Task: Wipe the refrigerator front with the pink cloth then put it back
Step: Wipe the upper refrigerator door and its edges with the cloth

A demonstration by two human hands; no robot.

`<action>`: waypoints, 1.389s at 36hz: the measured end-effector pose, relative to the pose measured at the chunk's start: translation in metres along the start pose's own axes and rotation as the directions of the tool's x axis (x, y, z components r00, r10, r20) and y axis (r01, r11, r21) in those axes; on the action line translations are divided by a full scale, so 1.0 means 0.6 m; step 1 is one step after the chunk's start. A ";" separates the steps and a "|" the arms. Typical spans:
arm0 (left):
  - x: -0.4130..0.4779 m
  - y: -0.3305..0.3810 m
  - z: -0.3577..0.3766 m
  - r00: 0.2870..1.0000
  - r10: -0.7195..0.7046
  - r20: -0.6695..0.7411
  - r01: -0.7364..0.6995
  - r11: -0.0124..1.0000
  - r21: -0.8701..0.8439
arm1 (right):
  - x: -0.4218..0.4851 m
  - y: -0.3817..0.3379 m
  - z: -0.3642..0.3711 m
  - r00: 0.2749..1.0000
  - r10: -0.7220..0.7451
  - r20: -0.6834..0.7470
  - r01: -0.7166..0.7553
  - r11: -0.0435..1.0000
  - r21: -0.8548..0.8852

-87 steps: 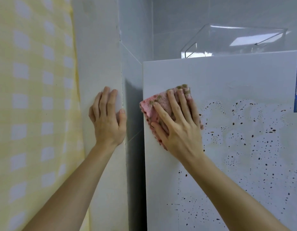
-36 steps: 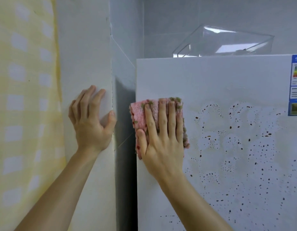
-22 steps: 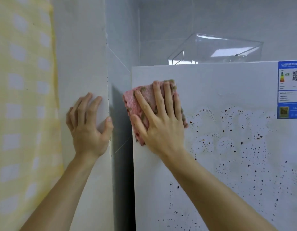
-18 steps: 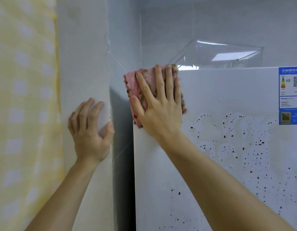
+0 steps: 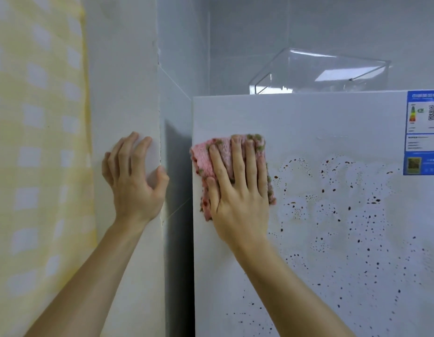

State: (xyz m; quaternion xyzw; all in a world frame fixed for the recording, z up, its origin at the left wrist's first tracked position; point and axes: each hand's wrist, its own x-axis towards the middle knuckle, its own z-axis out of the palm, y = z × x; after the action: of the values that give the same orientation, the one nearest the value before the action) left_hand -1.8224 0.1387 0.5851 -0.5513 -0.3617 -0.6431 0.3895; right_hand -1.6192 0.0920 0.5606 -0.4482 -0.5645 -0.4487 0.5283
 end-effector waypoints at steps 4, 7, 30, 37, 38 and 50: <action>0.001 0.003 -0.001 1.000 -0.014 0.016 0.015 0.999 -0.038 | -0.031 0.032 -0.013 0.997 -0.076 0.032 0.077 0.997 -0.013; 0.001 -0.002 -0.004 0.999 -0.017 0.030 0.018 1.000 -0.021 | -0.013 0.043 -0.016 0.994 -0.103 0.022 0.104 0.994 -0.032; 0.012 0.025 -0.020 0.996 -0.038 0.076 0.034 0.998 0.056 | -0.066 0.087 -0.031 0.999 0.030 0.012 -0.029 0.998 -0.055; 0.017 0.107 -0.011 0.993 0.080 0.089 -0.075 0.995 -0.062 | -0.031 0.090 -0.037 0.999 -0.028 0.019 0.030 0.997 -0.073; 0.018 0.121 -0.007 0.990 0.100 0.097 -0.093 0.993 -0.080 | -0.010 0.093 -0.036 0.999 -0.037 0.001 0.037 0.997 -0.074; 0.007 0.197 0.040 0.989 0.106 0.103 -0.092 0.987 -0.131 | 0.094 0.114 -0.034 0.990 0.071 -0.119 -0.083 0.992 -0.096</action>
State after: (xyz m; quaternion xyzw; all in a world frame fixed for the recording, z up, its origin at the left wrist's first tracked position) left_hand -1.7062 0.1082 0.5968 -0.6265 -0.3135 -0.6131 0.3651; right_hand -1.5506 0.0871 0.6202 -0.4691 -0.4919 -0.4810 0.5538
